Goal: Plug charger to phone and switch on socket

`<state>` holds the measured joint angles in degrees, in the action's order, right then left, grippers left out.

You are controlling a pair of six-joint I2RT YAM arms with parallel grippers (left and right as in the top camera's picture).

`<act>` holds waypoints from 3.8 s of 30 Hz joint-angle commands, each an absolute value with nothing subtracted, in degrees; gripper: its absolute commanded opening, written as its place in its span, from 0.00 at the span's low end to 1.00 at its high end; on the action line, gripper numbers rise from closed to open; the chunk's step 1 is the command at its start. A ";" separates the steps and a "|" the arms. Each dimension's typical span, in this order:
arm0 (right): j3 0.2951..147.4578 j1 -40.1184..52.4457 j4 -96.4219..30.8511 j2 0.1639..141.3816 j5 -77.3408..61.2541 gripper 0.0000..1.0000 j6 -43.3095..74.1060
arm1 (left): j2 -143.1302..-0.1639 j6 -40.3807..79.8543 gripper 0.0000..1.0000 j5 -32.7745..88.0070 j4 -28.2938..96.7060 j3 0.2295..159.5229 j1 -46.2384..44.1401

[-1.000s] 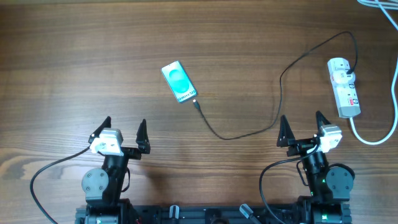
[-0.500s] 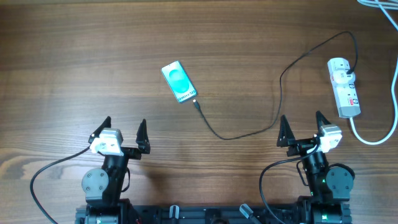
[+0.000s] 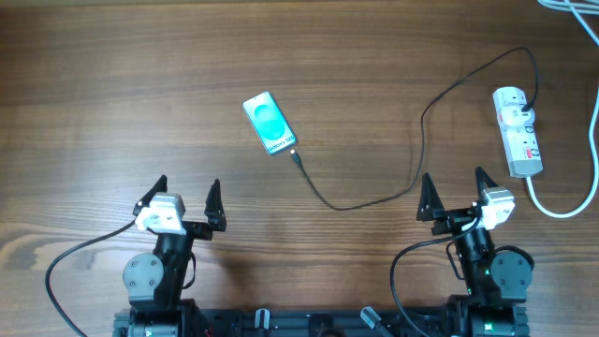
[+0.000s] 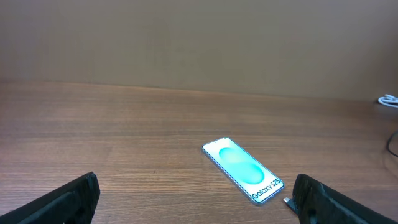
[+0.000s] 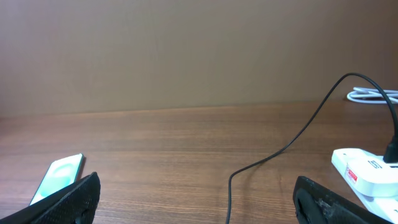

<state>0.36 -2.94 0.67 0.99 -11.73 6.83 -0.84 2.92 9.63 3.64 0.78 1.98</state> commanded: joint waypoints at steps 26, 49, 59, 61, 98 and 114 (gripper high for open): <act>0.30 -3.18 0.82 0.43 -11.66 1.00 7.57 | -11.57 9.43 1.00 16.08 16.16 26.00 1.76; 0.30 -3.18 0.82 0.43 -11.66 1.00 7.60 | -104.75 25.15 1.00 29.34 67.83 93.10 1.65; 0.30 -3.18 0.82 0.43 -11.66 1.00 7.60 | -106.74 36.93 1.00 15.14 66.02 92.84 -8.40; 0.30 -3.18 0.82 0.43 -11.66 1.00 7.57 | -106.74 39.18 1.00 13.76 65.28 92.84 -11.03; 0.30 -3.18 0.82 0.43 -11.66 1.00 7.57 | -122.83 53.60 1.00 -8.58 53.28 92.79 -23.90; 0.30 -3.18 0.82 0.60 -11.66 1.00 7.57 | -125.43 53.60 1.00 -14.02 45.80 92.79 -23.90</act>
